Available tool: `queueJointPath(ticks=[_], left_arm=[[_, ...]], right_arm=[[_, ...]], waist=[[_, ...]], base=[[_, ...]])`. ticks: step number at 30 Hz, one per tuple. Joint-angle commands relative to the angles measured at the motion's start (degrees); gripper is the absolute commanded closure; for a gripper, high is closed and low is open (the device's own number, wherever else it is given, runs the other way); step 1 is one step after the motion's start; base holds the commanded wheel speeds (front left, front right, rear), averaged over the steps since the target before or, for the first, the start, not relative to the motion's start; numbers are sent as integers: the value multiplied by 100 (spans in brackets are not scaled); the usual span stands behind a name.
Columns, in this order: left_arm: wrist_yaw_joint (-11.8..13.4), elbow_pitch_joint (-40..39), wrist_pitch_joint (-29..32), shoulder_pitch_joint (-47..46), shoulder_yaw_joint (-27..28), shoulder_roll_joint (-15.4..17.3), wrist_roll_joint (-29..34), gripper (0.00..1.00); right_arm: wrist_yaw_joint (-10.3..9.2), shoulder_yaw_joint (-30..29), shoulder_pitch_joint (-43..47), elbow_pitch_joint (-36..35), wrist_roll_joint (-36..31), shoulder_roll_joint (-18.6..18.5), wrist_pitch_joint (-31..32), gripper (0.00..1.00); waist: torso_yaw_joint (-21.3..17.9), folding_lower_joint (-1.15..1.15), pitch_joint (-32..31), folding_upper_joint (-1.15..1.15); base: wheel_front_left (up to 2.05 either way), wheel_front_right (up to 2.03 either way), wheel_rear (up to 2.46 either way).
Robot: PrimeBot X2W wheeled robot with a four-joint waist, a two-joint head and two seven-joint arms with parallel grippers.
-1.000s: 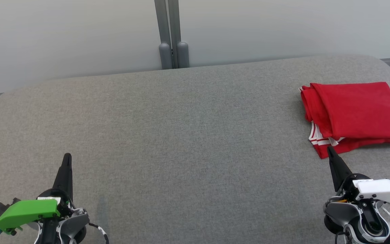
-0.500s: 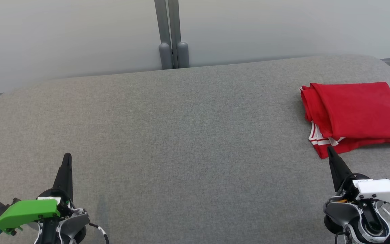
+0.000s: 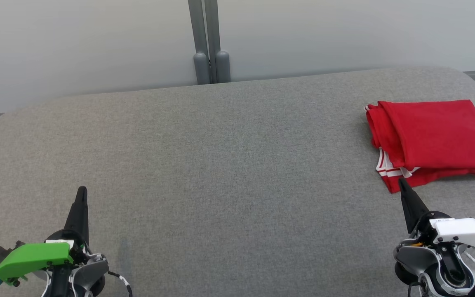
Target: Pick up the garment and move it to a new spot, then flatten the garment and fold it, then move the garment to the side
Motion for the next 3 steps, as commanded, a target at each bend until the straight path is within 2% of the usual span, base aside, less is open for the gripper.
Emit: queueJointPath(ticks=[1, 3], left_arm=[[7, -7, 26, -65, 15, 2, -8, 100], [7, -7, 26, -65, 15, 2, -8, 100]], right_arm=[[4, -12, -61, -21, 27, -5, 29, 100], [4, -12, -61, -21, 27, -5, 29, 100]], waist=[[0, 0, 0, 0], [0, 0, 0, 0]], base=[[0, 0, 0], [0, 0, 0]])
